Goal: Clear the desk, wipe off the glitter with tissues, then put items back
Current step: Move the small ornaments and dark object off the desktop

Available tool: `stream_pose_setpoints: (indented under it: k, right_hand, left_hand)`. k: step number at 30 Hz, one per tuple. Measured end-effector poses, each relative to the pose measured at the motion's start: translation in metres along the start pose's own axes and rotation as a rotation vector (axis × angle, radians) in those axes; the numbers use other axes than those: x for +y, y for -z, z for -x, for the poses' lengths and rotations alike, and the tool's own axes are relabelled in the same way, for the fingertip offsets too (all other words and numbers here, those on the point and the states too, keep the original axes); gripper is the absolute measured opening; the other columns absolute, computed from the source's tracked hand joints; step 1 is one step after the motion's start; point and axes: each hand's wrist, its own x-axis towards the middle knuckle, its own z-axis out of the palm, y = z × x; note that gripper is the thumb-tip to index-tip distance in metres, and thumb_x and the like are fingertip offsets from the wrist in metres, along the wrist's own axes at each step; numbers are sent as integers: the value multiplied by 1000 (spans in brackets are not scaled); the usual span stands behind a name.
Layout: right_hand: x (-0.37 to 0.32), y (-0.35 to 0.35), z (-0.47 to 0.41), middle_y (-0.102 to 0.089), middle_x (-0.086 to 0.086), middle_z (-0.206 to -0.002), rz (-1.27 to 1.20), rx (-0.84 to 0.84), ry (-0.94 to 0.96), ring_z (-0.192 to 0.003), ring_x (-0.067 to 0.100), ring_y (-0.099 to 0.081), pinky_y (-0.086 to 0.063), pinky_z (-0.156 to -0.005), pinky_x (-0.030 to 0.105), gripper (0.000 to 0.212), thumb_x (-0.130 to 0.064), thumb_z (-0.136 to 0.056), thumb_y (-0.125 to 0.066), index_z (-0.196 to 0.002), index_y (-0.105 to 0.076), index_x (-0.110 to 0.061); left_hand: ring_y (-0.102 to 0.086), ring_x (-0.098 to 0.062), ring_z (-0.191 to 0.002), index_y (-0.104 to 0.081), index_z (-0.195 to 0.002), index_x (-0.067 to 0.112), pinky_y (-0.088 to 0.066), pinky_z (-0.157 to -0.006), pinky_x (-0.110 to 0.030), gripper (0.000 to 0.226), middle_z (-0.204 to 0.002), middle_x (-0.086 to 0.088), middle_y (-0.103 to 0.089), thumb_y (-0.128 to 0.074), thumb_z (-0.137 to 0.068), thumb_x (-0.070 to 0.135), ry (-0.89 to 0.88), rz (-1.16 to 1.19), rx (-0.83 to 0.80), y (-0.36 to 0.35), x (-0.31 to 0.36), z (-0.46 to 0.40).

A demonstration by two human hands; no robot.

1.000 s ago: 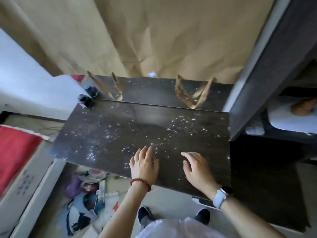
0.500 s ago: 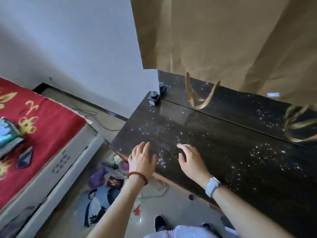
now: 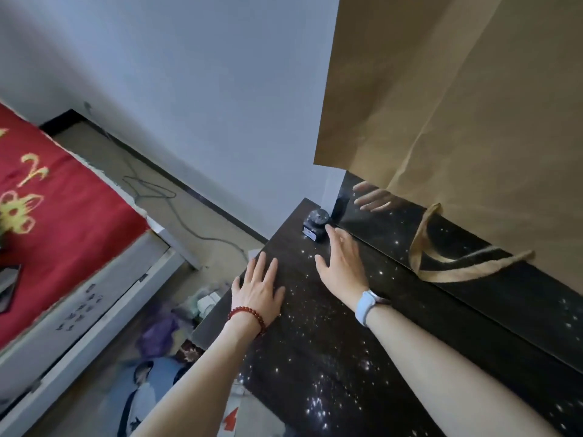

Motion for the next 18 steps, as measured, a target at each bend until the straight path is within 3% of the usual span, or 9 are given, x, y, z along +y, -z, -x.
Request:
stream_pose_setpoints:
  k: [6,9,11,14,18]
  right_hand:
    - [-7,-23,-55,-41,21,-129,144,47,47,-115,36,-40,-43,-91,43,62,-20,-82,-62,-135,-31,-12]
    - [-8,-31,-55,-45,21,-118,122,23,80,-105,36,-47,-45,-87,43,53,-17,-82,-62,-128,-37,-12]
    - [-7,-33,-52,-45,20,-117,67,0,101,-102,34,-48,-46,-87,43,50,-17,-83,-61,-127,-38,-13]
    - [-6,-30,-44,-44,17,-118,-53,-9,86,-104,30,-47,-48,-89,44,50,-17,-84,-62,-128,-38,-16]
    - [-1,-17,-11,-42,11,-119,-251,30,9,-106,24,-48,-48,-91,39,51,-20,-83,-63,-129,-39,-22]
  left_hand:
    - [22,-13,-139,6,-144,29,11,-115,-43,61,-153,6,17,-16,-92,53,-12,-79,-24,-18,-9,-17]
    - [30,-9,-130,8,-143,30,14,-113,-42,73,-144,11,25,7,-76,60,-17,-63,5,-22,-12,-16]
    - [31,-9,-129,10,-143,31,15,-113,-41,77,-141,11,27,12,-72,60,-18,-53,-4,-22,-11,-17]
    - [32,-10,-129,13,-142,31,17,-113,-41,74,-143,9,28,10,-74,62,-13,-59,-37,-20,-11,-17]
    - [27,-10,-136,13,-142,30,14,-115,-43,67,-151,8,23,-13,-89,60,3,-60,-146,-14,-11,-19]
